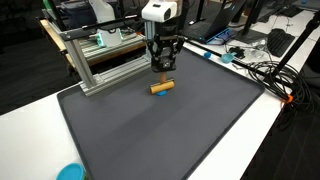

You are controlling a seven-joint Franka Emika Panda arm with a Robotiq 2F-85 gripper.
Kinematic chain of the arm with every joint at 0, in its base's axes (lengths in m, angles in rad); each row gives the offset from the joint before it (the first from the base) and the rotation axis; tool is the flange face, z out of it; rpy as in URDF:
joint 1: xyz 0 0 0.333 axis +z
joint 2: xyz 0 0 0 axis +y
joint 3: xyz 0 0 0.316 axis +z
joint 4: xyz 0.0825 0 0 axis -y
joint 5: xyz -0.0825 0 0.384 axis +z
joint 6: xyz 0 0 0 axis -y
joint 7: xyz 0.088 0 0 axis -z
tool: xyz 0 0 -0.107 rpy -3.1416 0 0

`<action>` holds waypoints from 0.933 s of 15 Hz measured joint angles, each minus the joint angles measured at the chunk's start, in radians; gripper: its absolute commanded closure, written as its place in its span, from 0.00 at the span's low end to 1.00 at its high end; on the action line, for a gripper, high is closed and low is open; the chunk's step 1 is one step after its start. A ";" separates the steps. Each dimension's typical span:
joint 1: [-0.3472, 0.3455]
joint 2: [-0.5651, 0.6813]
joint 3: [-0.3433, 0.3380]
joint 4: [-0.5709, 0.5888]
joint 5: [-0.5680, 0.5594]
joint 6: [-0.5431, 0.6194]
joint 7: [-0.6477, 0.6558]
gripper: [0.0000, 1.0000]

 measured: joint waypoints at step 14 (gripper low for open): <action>-0.006 0.002 -0.001 0.001 0.017 0.010 0.015 0.78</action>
